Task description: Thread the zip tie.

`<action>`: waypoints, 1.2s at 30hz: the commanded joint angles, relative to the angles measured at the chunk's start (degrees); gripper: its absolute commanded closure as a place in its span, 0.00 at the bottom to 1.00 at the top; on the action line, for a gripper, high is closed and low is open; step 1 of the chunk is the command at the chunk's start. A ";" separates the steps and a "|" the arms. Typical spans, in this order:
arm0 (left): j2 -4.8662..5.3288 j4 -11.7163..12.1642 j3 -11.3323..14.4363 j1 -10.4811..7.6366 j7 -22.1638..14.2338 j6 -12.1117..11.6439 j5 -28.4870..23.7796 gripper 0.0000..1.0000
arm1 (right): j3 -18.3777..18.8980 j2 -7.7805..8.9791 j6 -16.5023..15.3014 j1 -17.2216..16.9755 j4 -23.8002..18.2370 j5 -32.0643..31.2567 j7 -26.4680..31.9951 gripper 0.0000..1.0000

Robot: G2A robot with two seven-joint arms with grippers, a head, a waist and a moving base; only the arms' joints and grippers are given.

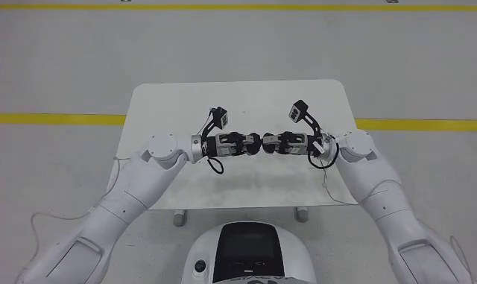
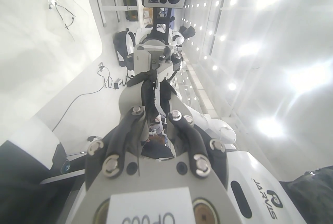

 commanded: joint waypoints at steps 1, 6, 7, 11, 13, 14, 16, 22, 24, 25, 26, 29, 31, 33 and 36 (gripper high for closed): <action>-0.02 0.01 -0.03 0.01 -0.03 0.09 0.06 0.93 | -0.04 0.01 -0.02 0.00 0.03 0.08 -0.14 1.00; -0.08 0.03 -0.02 0.00 -0.37 0.25 0.23 1.00 | -0.13 0.04 -0.05 0.08 0.19 0.34 -0.25 1.00; -0.11 0.04 0.01 0.00 -0.49 0.28 0.25 1.00 | -0.17 0.05 -0.06 0.10 0.25 0.40 -0.28 1.00; -0.17 0.22 -0.01 -0.03 -0.72 0.30 0.24 1.00 | -0.07 0.10 -0.11 0.14 0.43 0.76 -0.37 0.74; -0.18 0.45 -0.21 -0.08 -0.87 0.12 -0.03 1.00 | 0.20 0.16 -0.30 -0.01 0.44 1.10 -0.52 0.00; -0.17 0.62 -0.38 -0.12 -0.98 -0.04 -0.20 1.00 | 0.46 0.22 -0.42 -0.08 0.46 1.24 -0.65 0.00; -0.12 0.97 -0.77 -0.18 -1.19 -0.33 -0.39 1.00 | 0.99 0.37 -0.56 -0.37 0.36 1.54 -0.75 0.00; 0.07 1.34 -1.71 -0.12 -1.84 -0.55 -0.59 1.00 | 2.34 0.82 -0.83 -1.11 -0.49 1.19 -1.89 0.00; 0.14 1.42 -2.18 -0.12 -1.81 -0.96 -0.76 1.00 | 2.33 0.86 -1.05 -1.27 -0.93 1.36 -1.51 0.00; 0.21 1.43 -2.51 -0.15 -1.98 -1.33 -0.69 1.00 | 2.33 0.86 -1.05 -1.27 -0.93 1.36 -1.51 0.00; 0.29 1.47 -2.87 -0.24 -1.55 -1.73 -0.26 1.00 | 2.33 0.86 -1.05 -1.27 -0.93 1.36 -1.51 0.00; 0.32 1.44 -2.97 -0.26 -1.41 -1.85 -0.06 1.00 | 2.33 0.86 -1.05 -1.27 -0.93 1.36 -1.51 0.00; 0.32 1.44 -2.97 -0.26 -1.41 -1.85 -0.06 1.00 | 2.33 0.86 -1.05 -1.27 -0.93 1.36 -1.51 0.00; 0.32 1.44 -2.97 -0.26 -1.41 -1.85 -0.06 1.00 | 2.33 0.86 -1.05 -1.27 -0.93 1.36 -1.51 0.00; 0.32 1.44 -2.97 -0.26 -1.41 -1.85 -0.06 1.00 | 2.33 0.86 -1.05 -1.27 -0.93 1.36 -1.51 0.00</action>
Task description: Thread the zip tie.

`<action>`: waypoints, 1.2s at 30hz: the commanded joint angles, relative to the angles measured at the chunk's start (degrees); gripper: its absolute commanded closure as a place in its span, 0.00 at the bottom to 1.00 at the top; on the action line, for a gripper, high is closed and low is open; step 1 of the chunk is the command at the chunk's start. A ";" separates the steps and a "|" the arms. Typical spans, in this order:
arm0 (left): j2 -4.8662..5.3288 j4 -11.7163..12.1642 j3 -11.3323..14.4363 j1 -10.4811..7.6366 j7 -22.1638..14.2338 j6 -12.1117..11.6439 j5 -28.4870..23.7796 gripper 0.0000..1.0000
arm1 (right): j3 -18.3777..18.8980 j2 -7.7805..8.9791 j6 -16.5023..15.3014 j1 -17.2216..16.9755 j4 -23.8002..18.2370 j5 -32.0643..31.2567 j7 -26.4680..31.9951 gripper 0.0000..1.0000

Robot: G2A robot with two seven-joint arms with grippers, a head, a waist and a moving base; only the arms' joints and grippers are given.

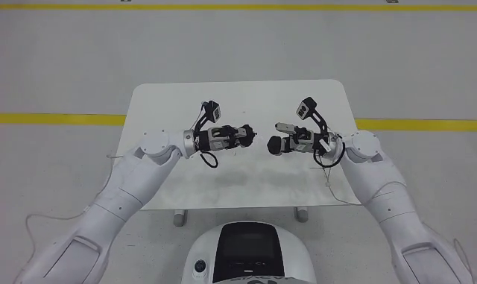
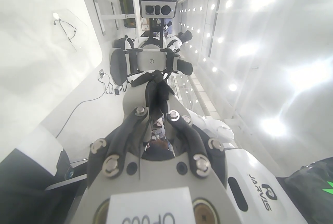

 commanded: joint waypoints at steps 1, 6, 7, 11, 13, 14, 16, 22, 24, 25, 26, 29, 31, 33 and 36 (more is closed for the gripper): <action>0.02 -0.27 -0.16 0.11 1.66 -0.89 1.12 1.00 | 0.00 0.00 0.00 0.00 0.00 0.00 0.00 0.00; 0.58 -0.86 -2.01 0.54 3.18 -7.38 5.71 1.00 | 0.00 0.00 0.00 0.00 0.00 0.00 0.00 0.00; 0.69 -0.58 -2.45 0.60 3.22 -8.20 6.04 1.00 | 0.00 0.00 0.00 0.00 0.00 0.00 0.00 0.00; 1.08 0.08 -4.30 0.82 3.08 -9.96 7.57 1.00 | 0.00 0.00 0.00 0.00 0.00 0.00 0.00 0.00; 1.17 -0.03 -5.59 1.32 2.94 -9.96 7.88 1.00 | 0.00 0.00 0.00 0.00 0.00 0.00 0.00 0.00; 1.17 -0.26 -6.17 1.50 2.90 -9.96 8.25 1.00 | 0.00 0.00 0.00 0.00 0.00 0.00 0.00 0.00; 1.10 -0.84 -7.75 2.37 3.63 -9.96 8.83 1.00 | 0.00 0.00 0.00 0.00 0.00 0.00 0.00 0.00; 0.97 -0.88 -8.56 2.93 3.93 -9.96 8.29 1.00 | 0.00 0.00 0.00 0.00 0.00 0.00 0.00 0.00; 0.97 -0.88 -8.56 2.93 3.93 -9.96 8.29 1.00 | 0.00 0.00 0.00 0.00 0.00 0.00 0.00 0.00; 0.97 -0.88 -8.56 2.93 3.93 -9.96 8.29 1.00 | 0.21 0.04 0.00 -0.18 -0.24 -0.15 -0.77 0.00; 0.97 -0.88 -8.56 2.93 3.93 -9.96 8.29 1.00 | 1.16 0.34 0.11 -0.62 -1.28 -0.57 -1.19 0.00; 0.97 -0.88 -8.56 2.93 3.93 -9.96 8.29 1.00 | 3.98 1.50 1.71 -2.14 -3.88 -3.88 -0.86 0.00; 0.97 -0.88 -8.56 2.93 3.93 -9.96 8.29 1.00 | 6.17 2.47 4.19 -3.71 -6.95 -6.99 -0.58 0.00; 0.97 -0.88 -8.56 2.93 3.93 -9.96 8.29 1.00 | 8.65 3.58 7.29 -5.75 -10.34 -11.06 -0.03 0.00; 0.97 -0.88 -8.56 2.93 3.93 -9.96 8.29 1.00 | 12.24 4.96 11.48 -9.02 -15.09 -15.29 0.89 0.00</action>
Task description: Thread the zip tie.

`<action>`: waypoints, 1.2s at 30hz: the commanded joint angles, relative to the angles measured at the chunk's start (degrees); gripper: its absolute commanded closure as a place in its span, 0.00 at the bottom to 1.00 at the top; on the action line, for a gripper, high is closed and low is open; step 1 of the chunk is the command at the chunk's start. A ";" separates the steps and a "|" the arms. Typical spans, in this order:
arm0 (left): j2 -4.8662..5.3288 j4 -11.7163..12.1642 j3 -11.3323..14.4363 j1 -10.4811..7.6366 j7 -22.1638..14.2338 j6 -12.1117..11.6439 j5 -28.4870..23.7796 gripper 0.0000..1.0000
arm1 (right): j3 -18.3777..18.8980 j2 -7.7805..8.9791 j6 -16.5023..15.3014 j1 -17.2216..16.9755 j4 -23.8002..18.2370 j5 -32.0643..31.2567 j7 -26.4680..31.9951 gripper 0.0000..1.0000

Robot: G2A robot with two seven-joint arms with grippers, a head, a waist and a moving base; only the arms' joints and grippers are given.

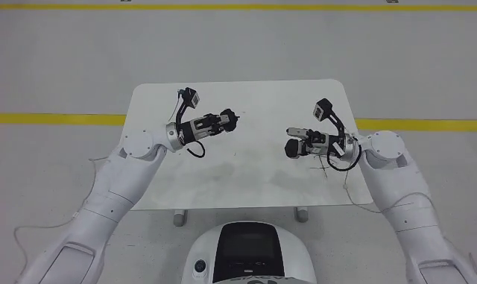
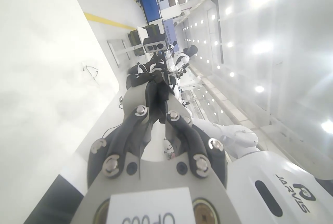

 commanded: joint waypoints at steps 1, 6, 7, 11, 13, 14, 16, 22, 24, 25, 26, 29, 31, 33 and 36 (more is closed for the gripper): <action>0.00 0.00 0.00 0.00 0.00 0.00 0.00 1.00 | 3.07 1.08 3.95 -2.68 -4.07 -3.83 0.45 0.00; 0.00 0.00 0.00 0.00 0.00 0.00 0.00 1.00 | 8.47 3.05 13.33 -7.98 -12.59 -13.90 -1.52 0.00; 0.00 0.00 0.00 0.00 0.00 0.00 0.00 1.00 | 9.13 3.18 14.42 -8.82 -14.24 -14.36 -3.11 0.00; 0.00 0.00 0.00 0.00 0.00 0.00 0.00 1.00 | 8.94 3.12 14.73 -9.32 -14.89 -13.78 -4.19 0.00; 0.00 0.00 0.00 0.00 0.00 0.00 0.00 1.00 | 8.94 3.12 14.73 -9.32 -14.89 -13.78 -4.19 0.00; 0.00 0.00 0.00 0.00 0.00 0.00 0.00 1.00 | 8.94 3.12 14.73 -9.32 -14.89 -13.78 -4.19 0.00; 0.00 0.00 0.00 0.00 0.00 0.00 0.00 1.00 | 8.94 3.12 14.73 -9.32 -14.89 -13.78 -4.19 0.00; 0.00 0.00 0.00 0.00 0.00 0.00 0.00 1.00 | 9.52 3.63 15.83 -9.21 -15.90 -17.03 -5.04 0.00; 0.00 0.00 0.00 0.00 0.00 0.00 0.00 1.00 | 10.58 4.40 17.89 -8.60 -16.86 -22.38 -3.30 0.00; 0.00 0.00 0.00 0.00 0.00 0.00 0.00 1.00 | 10.94 4.70 18.79 -8.53 -17.34 -24.53 -2.60 0.00; 0.00 0.00 0.00 0.00 0.00 0.00 0.00 1.00 | 11.08 5.06 19.97 -8.43 -17.77 -27.53 -1.63 0.00; 0.00 0.00 0.00 0.00 0.00 0.00 0.00 1.00 | 10.39 6.05 21.27 -7.93 -18.65 -37.24 2.10 0.00; 0.00 0.00 0.00 0.00 0.00 0.00 0.00 1.00 | 8.54 6.49 21.27 -7.15 -18.13 -43.00 6.76 0.00; 0.00 0.00 0.00 0.00 0.00 0.00 0.00 1.00 | 6.18 6.76 21.27 -6.35 -17.52 -47.27 7.39 0.00; 0.00 0.00 0.00 0.00 0.00 0.00 0.00 1.00 | 4.07 6.97 21.27 -5.75 -16.53 -50.15 7.39 0.00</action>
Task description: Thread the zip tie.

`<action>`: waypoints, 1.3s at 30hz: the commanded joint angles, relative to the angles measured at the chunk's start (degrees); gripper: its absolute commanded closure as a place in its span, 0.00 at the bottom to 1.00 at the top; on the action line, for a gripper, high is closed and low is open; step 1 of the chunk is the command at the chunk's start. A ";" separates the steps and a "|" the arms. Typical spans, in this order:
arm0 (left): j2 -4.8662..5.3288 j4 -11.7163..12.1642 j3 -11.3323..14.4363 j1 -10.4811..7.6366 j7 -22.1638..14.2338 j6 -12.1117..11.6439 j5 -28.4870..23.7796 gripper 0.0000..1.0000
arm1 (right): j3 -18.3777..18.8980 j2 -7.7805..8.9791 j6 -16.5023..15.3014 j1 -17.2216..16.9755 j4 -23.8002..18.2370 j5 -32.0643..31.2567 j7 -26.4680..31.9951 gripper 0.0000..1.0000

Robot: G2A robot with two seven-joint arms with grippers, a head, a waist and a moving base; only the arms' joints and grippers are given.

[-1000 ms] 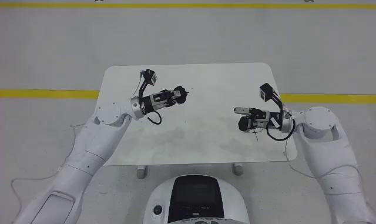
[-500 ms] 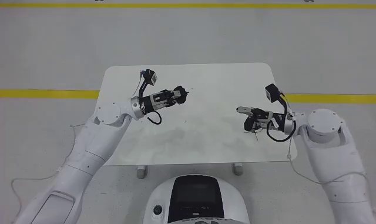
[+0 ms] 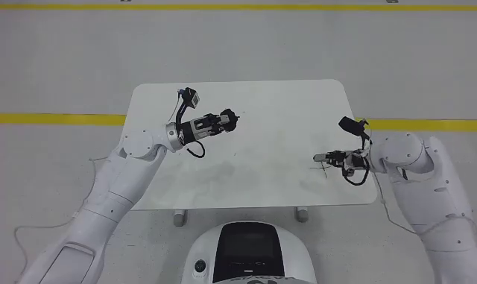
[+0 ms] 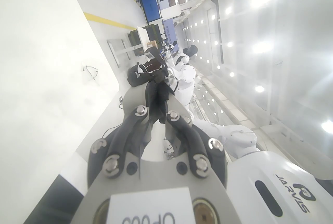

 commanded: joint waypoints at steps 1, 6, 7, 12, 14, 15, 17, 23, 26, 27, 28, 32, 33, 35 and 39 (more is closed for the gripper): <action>0.00 0.00 0.00 0.00 0.00 0.00 0.00 1.00 | -0.15 0.01 0.00 0.06 0.14 -0.20 -0.30 0.00; 0.00 0.00 0.00 0.00 0.00 0.00 0.00 1.00 | -0.15 0.01 0.00 0.06 0.14 -0.20 -0.30 0.00; 0.00 0.00 0.00 0.00 0.00 0.00 0.00 1.00 | -0.21 0.01 -0.08 0.01 0.13 -0.55 -0.88 0.00; 0.00 0.00 0.00 0.00 0.00 0.00 0.00 1.00 | -5.51 -0.31 0.00 2.43 1.88 -9.93 -0.98 0.00; 0.00 0.00 0.00 0.00 0.00 0.00 0.00 1.00 | -7.16 -0.60 0.00 4.31 3.55 -11.52 -0.45 0.00; 0.00 0.00 0.00 0.00 0.00 0.00 0.00 1.00 | -8.25 -0.79 0.00 5.23 4.44 -11.89 -0.30 0.00; 0.00 0.00 0.00 0.00 0.00 0.00 0.00 1.00 | -10.94 -1.19 0.00 7.56 7.06 -13.61 -0.30 0.00; 0.00 0.00 0.00 0.00 0.00 0.00 0.00 1.00 | -17.75 -2.46 0.00 13.81 15.03 -17.06 -0.33 0.00; 0.00 0.00 0.00 0.00 0.00 0.00 0.00 1.00 | -17.75 -2.46 0.00 13.81 15.03 -17.06 -0.33 0.00; 0.00 0.00 0.00 0.00 0.00 0.00 0.00 1.00 | -17.75 -2.46 0.00 13.81 15.03 -17.06 -0.33 0.00; 0.00 0.00 0.00 0.00 0.00 0.00 0.00 1.00 | -17.75 -2.46 0.00 13.81 15.03 -17.06 -0.33 0.00; 0.00 0.00 0.00 0.00 0.00 0.00 0.00 1.00 | -18.28 -2.49 -2.27 13.04 14.29 -17.63 -3.02 0.00; 0.00 0.00 0.00 0.00 0.00 0.00 0.00 1.00 | -18.84 -2.48 -4.37 12.54 14.57 -18.34 -4.17 0.00; 0.00 0.00 0.00 0.00 0.00 0.00 0.00 1.00 | -19.72 -2.56 -5.45 12.72 15.13 -20.48 -5.90 0.00; 0.00 0.00 0.00 0.00 0.00 0.00 0.00 1.00 | -22.49 -3.15 -8.14 14.01 16.63 -22.94 -7.03 0.00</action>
